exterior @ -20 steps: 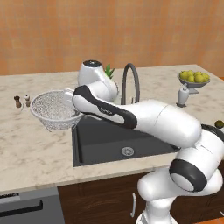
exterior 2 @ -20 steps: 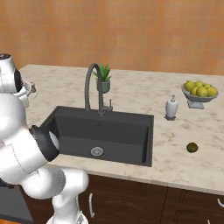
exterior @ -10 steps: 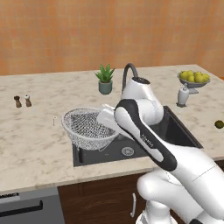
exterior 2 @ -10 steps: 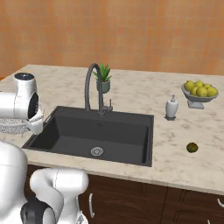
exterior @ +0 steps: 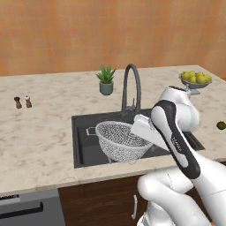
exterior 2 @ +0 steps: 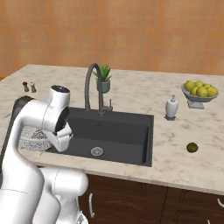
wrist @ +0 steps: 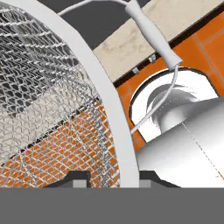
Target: Put the colander in the sink, put the mango in the colander, and turn on the sink faucet and pour water over the colander.
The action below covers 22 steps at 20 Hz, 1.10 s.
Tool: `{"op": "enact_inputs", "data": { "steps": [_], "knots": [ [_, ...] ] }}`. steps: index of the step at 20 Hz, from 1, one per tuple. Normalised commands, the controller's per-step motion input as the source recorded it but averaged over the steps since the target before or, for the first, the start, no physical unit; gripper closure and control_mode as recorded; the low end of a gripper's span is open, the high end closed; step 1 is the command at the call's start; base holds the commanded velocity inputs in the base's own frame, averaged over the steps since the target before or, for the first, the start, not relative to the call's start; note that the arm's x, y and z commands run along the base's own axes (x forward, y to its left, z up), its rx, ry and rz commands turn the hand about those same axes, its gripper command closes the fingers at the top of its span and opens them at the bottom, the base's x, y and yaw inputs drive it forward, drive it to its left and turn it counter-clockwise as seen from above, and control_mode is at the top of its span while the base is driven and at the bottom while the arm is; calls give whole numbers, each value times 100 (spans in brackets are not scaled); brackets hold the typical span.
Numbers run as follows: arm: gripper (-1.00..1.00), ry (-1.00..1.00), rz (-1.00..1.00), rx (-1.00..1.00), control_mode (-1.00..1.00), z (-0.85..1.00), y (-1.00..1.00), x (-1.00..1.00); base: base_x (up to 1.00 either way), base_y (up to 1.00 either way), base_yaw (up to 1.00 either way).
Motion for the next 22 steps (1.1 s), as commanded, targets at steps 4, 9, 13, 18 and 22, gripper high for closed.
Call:
{"op": "enact_inputs", "data": {
  "steps": [4,9,13,18,22],
  "knots": [
    [100,5,4,-2,-100,-33,-100,0,0,0,0],
    [100,0,5,-2,-100,-24,-100,30,0,0,0],
    [100,-4,0,0,-100,0,-86,53,0,0,0],
    [100,-2,0,1,-100,0,-71,77,0,0,0],
    [100,-1,7,0,-100,-24,-30,72,0,0,0]
  ]
}}
